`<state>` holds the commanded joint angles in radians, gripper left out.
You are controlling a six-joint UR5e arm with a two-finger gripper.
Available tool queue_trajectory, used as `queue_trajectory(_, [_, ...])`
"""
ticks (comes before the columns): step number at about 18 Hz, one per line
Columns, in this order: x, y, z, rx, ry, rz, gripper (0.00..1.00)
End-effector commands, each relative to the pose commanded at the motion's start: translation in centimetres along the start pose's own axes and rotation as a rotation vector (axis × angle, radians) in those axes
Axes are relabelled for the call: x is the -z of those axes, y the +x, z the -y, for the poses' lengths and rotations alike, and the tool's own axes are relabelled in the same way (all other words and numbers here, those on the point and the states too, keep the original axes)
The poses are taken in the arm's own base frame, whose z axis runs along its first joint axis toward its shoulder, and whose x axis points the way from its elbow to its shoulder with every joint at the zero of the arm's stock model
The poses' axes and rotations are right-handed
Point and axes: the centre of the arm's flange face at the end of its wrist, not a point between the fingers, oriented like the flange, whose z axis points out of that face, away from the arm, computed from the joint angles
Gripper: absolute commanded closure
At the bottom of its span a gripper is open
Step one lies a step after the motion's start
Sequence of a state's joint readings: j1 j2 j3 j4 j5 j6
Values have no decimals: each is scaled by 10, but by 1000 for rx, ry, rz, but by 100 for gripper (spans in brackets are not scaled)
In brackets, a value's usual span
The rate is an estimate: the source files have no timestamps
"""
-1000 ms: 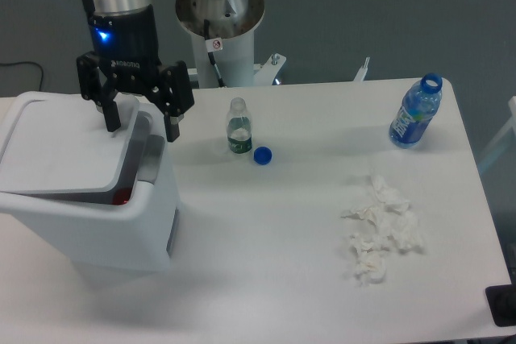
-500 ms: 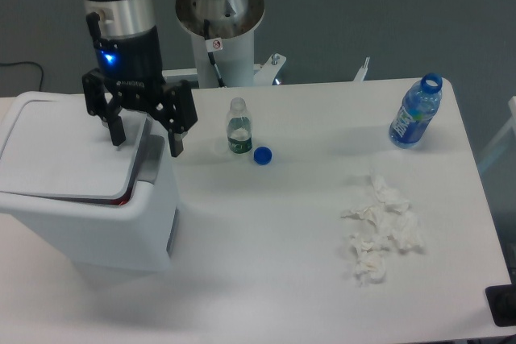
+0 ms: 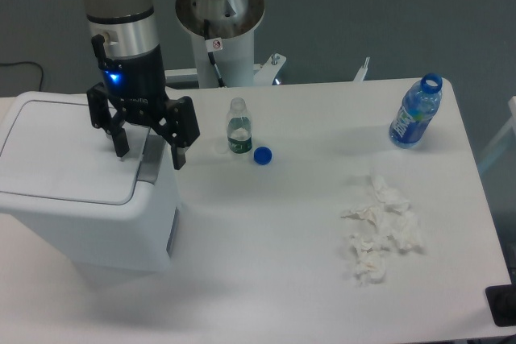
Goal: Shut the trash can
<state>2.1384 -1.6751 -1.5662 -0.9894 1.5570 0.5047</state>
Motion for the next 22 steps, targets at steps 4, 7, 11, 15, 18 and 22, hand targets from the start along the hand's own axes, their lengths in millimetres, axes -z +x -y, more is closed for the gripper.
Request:
queue_trajectory(4, [0,-1,0,1,0,1,0])
queue_trajectory(7, [1,-4,-1,5,2,3,0])
queue_trajectory(11, [7,-7,2,6,12,10,0])
queue_trajectory(15, [14,-8,3,7,23,15,0])
queue_trajectory(18, [19,-28,-3,29,22,39,0])
queue_trajectory(22, [28,-79,-26,56,10,88,0])
